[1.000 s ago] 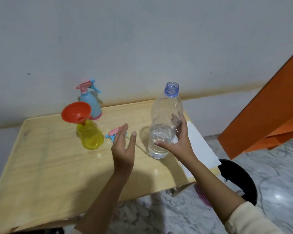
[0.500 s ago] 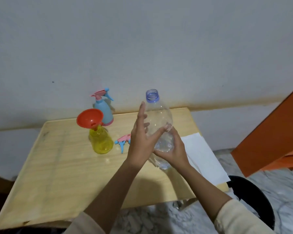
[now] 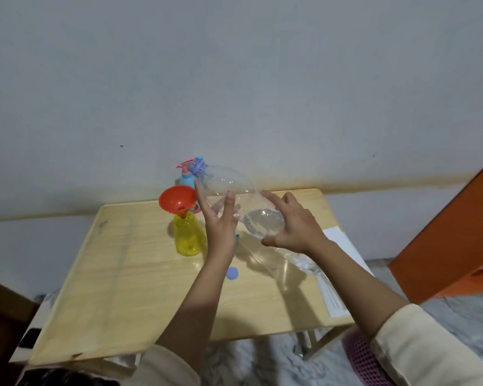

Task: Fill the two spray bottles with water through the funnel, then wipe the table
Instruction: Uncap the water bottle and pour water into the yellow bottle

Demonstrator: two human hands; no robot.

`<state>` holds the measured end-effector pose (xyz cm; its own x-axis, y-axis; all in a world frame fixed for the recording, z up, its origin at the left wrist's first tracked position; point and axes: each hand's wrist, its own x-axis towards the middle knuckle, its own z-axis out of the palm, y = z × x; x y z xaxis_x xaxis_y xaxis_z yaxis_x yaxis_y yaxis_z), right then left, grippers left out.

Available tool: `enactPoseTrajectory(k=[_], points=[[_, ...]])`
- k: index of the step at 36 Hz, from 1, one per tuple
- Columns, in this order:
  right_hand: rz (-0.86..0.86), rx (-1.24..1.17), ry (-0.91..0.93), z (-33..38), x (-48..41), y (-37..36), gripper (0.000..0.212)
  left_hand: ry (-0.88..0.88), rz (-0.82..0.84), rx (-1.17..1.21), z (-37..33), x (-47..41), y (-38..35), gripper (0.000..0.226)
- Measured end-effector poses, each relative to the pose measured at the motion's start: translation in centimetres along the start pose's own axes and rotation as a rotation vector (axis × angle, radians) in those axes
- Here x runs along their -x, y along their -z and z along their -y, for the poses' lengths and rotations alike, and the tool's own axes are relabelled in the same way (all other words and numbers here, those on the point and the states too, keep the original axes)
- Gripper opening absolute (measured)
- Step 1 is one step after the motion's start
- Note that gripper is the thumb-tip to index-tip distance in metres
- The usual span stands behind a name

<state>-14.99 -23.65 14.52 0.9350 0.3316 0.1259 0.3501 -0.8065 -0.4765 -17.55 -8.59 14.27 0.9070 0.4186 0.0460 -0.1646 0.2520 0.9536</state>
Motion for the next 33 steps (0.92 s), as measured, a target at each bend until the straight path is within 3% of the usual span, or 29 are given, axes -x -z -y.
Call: enactPoseTrajectory(k=[15, 33], points=[[0.122, 0.239, -0.065, 1.0, 1.8, 0.6, 0.097, 0.176, -0.076, 0.197, 2.9, 1.9, 0.2, 0.065], [0.151, 0.387, -0.098, 3.3, 0.5, 2.0, 0.096, 0.278, -0.112, 0.35, 2.8, 0.7, 0.0, 0.062]])
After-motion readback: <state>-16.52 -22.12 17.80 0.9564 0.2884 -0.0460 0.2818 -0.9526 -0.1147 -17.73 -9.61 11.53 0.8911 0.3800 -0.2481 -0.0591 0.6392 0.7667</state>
